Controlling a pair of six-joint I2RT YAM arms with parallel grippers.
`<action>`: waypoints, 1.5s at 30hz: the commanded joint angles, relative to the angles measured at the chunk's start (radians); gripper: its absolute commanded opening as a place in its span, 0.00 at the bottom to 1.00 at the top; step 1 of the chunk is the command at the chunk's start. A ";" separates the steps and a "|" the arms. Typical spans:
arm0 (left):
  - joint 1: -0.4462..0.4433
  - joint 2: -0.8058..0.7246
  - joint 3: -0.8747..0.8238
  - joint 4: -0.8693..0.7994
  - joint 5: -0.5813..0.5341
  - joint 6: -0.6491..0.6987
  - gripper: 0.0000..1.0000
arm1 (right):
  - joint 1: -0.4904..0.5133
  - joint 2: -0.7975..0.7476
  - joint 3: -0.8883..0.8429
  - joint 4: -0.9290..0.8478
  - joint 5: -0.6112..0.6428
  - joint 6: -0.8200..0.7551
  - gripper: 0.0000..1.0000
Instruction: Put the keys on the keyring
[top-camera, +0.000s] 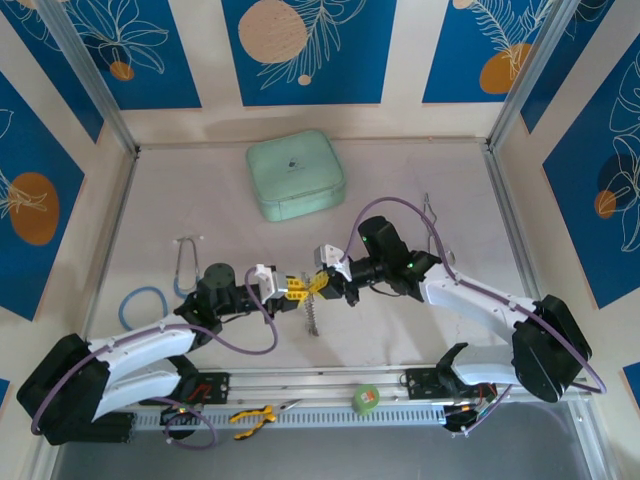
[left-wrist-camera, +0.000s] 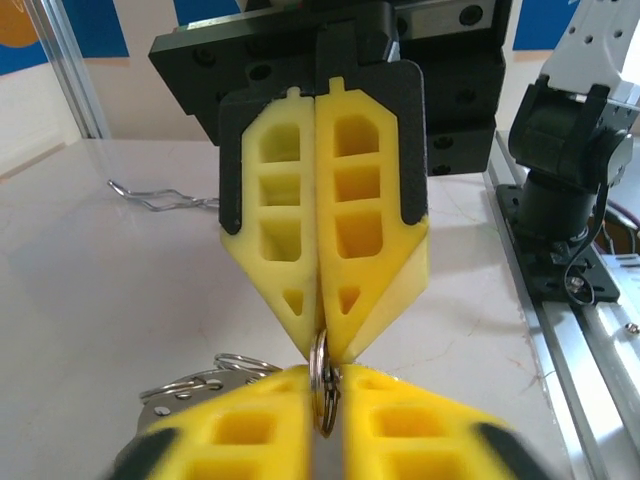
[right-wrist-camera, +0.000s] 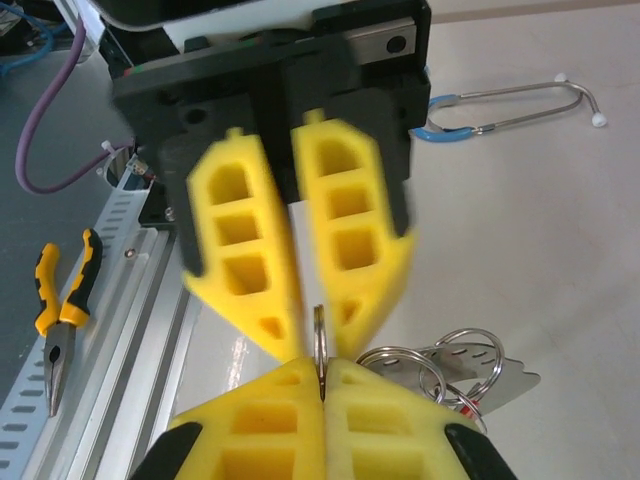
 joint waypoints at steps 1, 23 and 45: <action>-0.005 -0.037 0.028 -0.043 -0.030 0.012 0.24 | 0.007 0.002 0.058 -0.107 -0.002 -0.058 0.00; -0.005 -0.056 0.129 -0.291 -0.022 0.091 0.12 | 0.129 0.091 0.295 -0.427 0.172 -0.254 0.00; -0.004 -0.112 0.012 -0.109 -0.035 0.046 0.00 | 0.073 -0.281 -0.164 0.066 0.408 0.261 0.43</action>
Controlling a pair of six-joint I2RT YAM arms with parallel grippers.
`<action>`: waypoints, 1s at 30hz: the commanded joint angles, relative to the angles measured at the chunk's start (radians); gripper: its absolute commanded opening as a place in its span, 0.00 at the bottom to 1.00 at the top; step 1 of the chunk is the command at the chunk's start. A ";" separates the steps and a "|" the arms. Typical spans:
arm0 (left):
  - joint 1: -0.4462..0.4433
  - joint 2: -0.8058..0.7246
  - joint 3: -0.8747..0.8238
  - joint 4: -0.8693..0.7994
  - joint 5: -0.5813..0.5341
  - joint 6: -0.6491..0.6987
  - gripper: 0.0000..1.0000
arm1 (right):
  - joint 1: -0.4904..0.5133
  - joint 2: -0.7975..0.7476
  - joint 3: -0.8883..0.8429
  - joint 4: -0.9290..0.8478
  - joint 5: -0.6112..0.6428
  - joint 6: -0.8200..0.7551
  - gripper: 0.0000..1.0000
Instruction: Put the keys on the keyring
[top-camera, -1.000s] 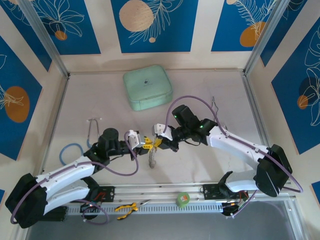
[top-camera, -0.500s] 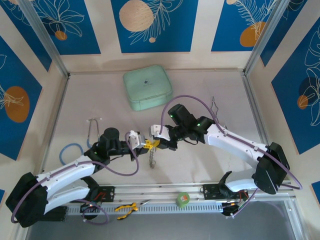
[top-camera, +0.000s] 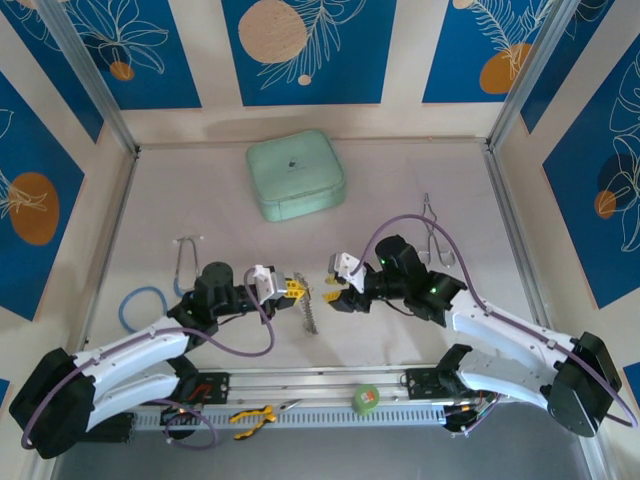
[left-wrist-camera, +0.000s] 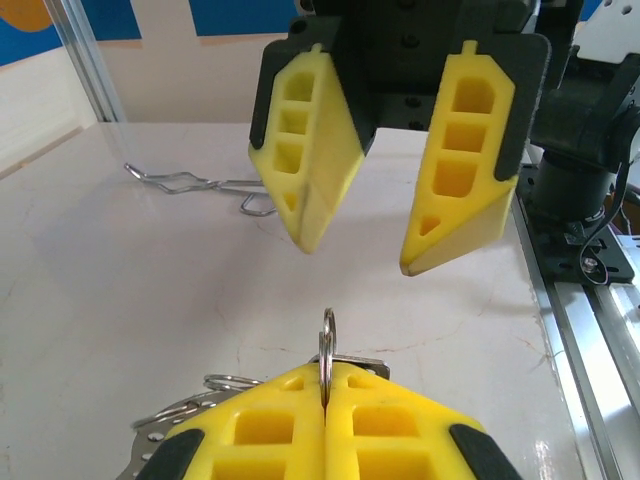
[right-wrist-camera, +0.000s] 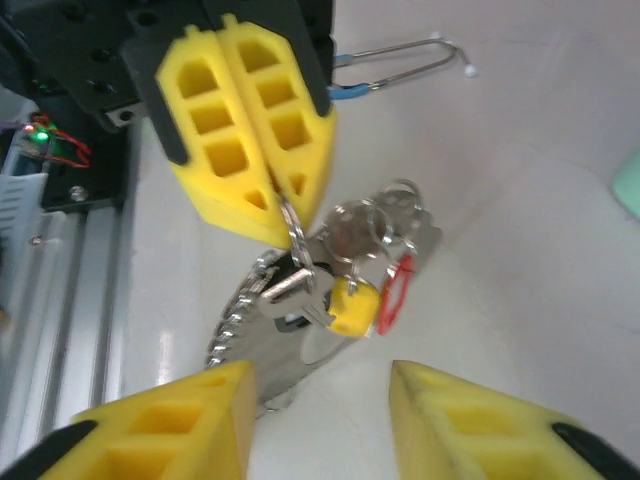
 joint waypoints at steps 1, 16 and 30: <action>-0.005 -0.020 -0.015 0.067 0.005 -0.011 0.00 | 0.013 -0.020 -0.022 0.077 0.081 0.133 0.43; -0.004 -0.004 -0.026 0.119 0.010 -0.028 0.00 | 0.017 -0.033 -0.029 0.110 0.045 0.580 0.32; -0.005 0.004 -0.022 0.135 0.021 -0.027 0.00 | -0.039 0.059 0.034 0.099 -0.220 0.470 0.35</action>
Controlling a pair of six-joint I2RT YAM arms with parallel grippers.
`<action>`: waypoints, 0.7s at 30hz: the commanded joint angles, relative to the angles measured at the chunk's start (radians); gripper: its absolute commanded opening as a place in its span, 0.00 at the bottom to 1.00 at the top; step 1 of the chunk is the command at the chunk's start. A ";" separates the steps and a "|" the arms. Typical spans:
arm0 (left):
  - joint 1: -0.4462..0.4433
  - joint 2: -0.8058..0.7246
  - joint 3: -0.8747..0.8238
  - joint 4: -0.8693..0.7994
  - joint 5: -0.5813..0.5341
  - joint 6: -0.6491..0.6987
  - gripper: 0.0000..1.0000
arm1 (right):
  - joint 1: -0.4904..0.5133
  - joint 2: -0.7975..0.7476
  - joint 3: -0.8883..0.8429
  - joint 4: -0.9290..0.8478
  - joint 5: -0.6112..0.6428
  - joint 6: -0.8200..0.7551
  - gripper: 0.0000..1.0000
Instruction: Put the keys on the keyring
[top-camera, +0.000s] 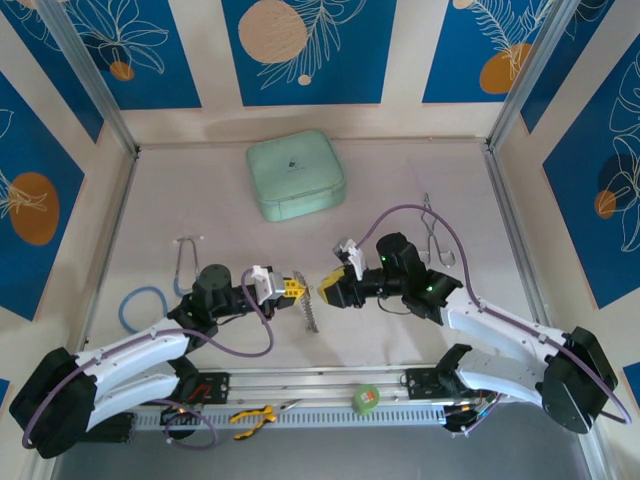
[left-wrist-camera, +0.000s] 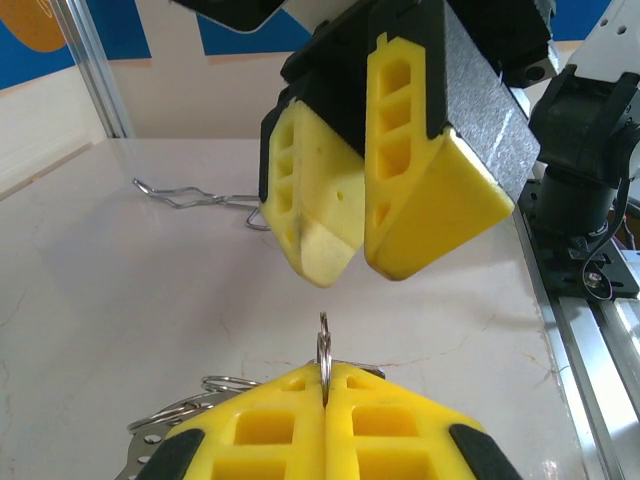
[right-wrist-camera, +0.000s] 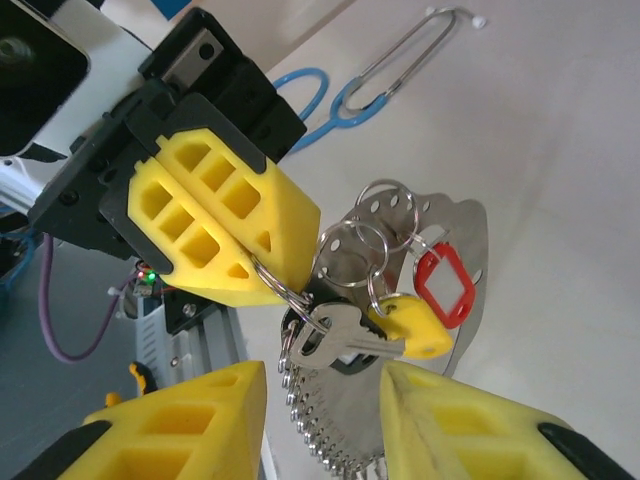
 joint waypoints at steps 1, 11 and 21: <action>-0.004 0.001 0.001 0.064 0.024 -0.004 0.00 | -0.005 0.003 0.053 -0.043 -0.061 -0.083 0.34; -0.004 0.011 0.000 0.074 0.028 -0.005 0.00 | 0.000 -0.020 0.026 -0.062 0.001 -0.735 0.35; -0.005 0.007 0.000 0.076 0.035 -0.002 0.00 | -0.002 0.096 0.109 -0.060 -0.036 -0.822 0.34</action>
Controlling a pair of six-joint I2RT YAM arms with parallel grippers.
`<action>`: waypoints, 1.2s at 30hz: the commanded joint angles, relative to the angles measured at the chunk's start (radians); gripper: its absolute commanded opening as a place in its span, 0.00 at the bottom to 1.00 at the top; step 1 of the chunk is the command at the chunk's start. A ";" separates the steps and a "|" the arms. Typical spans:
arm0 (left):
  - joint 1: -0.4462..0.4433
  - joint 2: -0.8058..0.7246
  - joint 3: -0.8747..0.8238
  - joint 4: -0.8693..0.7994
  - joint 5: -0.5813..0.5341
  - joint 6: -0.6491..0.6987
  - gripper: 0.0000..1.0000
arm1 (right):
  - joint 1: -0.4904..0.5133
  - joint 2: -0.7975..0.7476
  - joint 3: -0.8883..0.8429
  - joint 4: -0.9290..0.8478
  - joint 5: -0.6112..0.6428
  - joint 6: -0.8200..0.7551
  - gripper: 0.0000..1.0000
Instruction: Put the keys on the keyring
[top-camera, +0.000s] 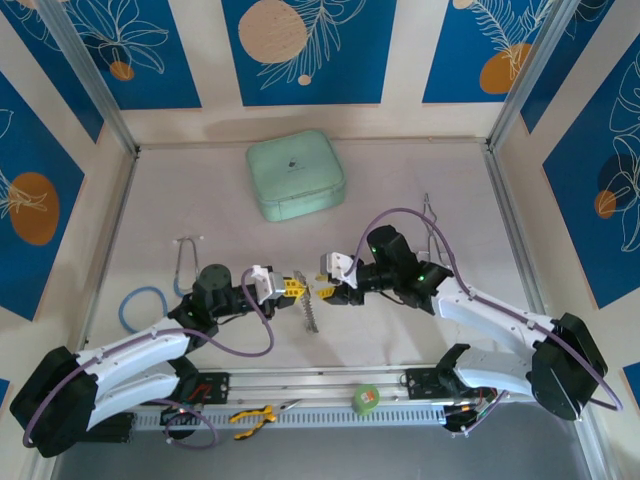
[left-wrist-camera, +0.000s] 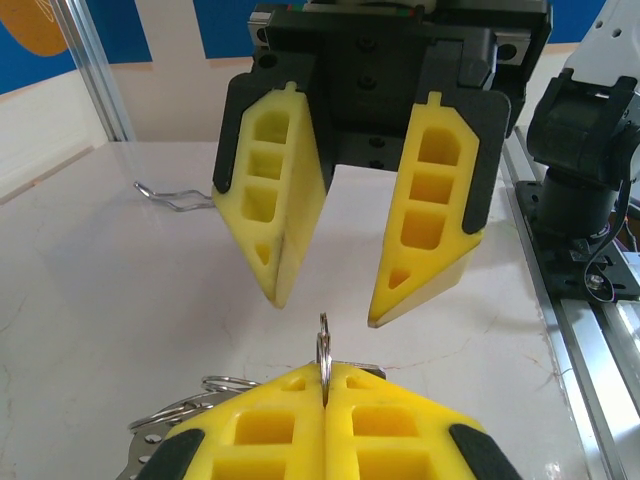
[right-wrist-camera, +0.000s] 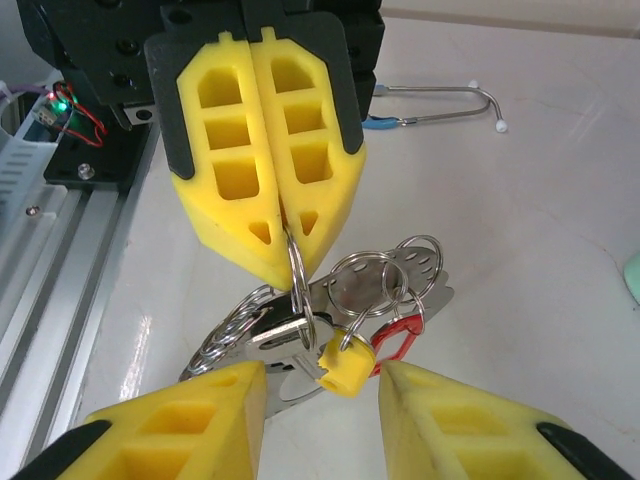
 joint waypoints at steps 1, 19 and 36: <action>-0.006 -0.001 0.001 0.059 0.035 -0.002 0.00 | -0.002 0.012 0.036 0.011 -0.036 -0.054 0.34; -0.006 0.012 0.008 0.068 0.046 0.001 0.00 | -0.005 0.061 0.084 -0.034 -0.104 -0.073 0.20; -0.005 0.007 0.007 0.067 0.052 0.006 0.00 | -0.005 0.083 0.112 -0.104 -0.101 -0.103 0.03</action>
